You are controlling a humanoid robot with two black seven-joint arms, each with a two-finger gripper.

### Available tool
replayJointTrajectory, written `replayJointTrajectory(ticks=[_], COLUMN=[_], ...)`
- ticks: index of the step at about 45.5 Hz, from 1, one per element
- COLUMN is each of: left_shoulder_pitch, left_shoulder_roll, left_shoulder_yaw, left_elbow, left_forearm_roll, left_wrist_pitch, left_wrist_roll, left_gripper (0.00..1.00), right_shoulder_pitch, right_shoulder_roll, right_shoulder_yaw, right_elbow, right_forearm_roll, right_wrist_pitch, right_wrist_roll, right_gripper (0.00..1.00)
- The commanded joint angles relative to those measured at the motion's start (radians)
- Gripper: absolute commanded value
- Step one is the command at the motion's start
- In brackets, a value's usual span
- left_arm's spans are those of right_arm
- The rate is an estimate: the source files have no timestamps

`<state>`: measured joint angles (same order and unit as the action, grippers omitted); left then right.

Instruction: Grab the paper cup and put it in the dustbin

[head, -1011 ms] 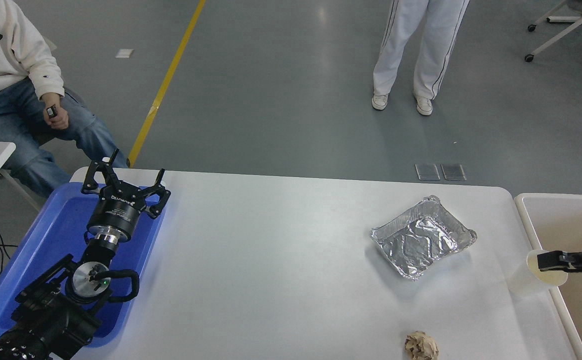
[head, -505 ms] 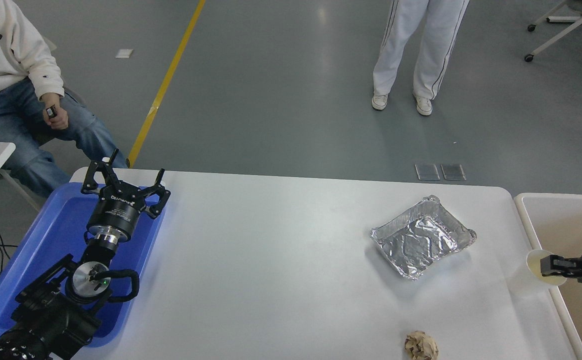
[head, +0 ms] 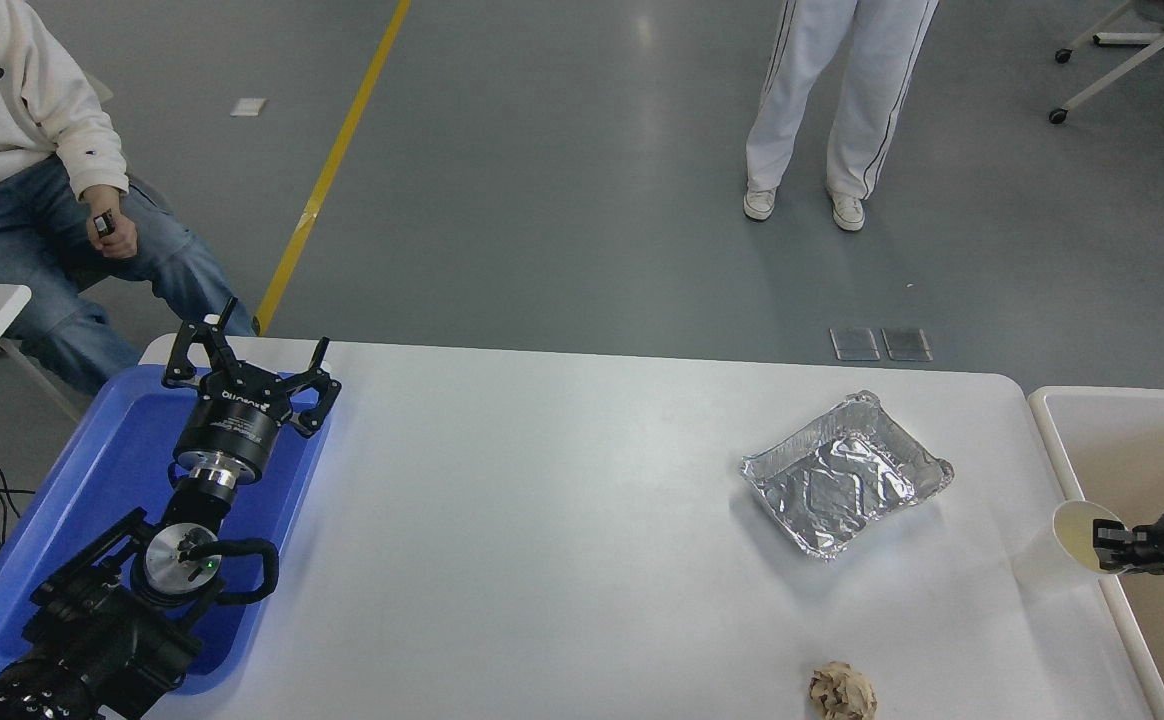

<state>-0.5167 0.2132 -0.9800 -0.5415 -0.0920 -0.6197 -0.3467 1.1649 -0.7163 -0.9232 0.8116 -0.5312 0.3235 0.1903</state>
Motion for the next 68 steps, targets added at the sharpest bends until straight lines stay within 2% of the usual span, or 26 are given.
replayJointTrajectory(ticks=[1, 12, 28, 37, 52, 68], left_shoulder_pitch=[0.0, 0.0, 0.0, 0.0, 0.0, 0.0], left_shoulder_roll=[0.0, 0.0, 0.0, 0.0, 0.0, 0.0], left_shoulder_yaw=[0.0, 0.0, 0.0, 0.0, 0.0, 0.0], left_elbow=[0.0, 0.0, 0.0, 0.0, 0.0, -0.001], left_forearm_roll=[0.0, 0.0, 0.0, 0.0, 0.0, 0.0], left_wrist_pitch=[0.0, 0.0, 0.0, 0.0, 0.0, -0.002], left_wrist_roll=[0.0, 0.0, 0.0, 0.0, 0.0, 0.0], left_gripper=[1.0, 1.0, 1.0, 1.0, 1.0, 1.0], right_shoulder_pitch=[0.01, 0.062, 0.351, 0.53, 0.956, 1.177], right_shoulder_roll=[-0.003, -0.049, -0.144, -0.149, -0.144, -0.137], right_shoulder_yaw=[0.0, -0.006, -0.094, -0.175, -0.414, -0.496], right_elbow=[0.003, 0.018, 0.123, 0.133, 0.279, 0.29], right_forearm_roll=[0.059, 0.073, 0.003, -0.024, -0.027, -0.056], right_wrist_pitch=[0.043, 0.071, 0.336, 0.462, 0.462, 0.462], right_wrist_roll=[0.0, 0.0, 0.001, 0.001, 0.003, 0.003], right_gripper=[0.0, 0.0, 0.0, 0.0, 0.0, 0.0])
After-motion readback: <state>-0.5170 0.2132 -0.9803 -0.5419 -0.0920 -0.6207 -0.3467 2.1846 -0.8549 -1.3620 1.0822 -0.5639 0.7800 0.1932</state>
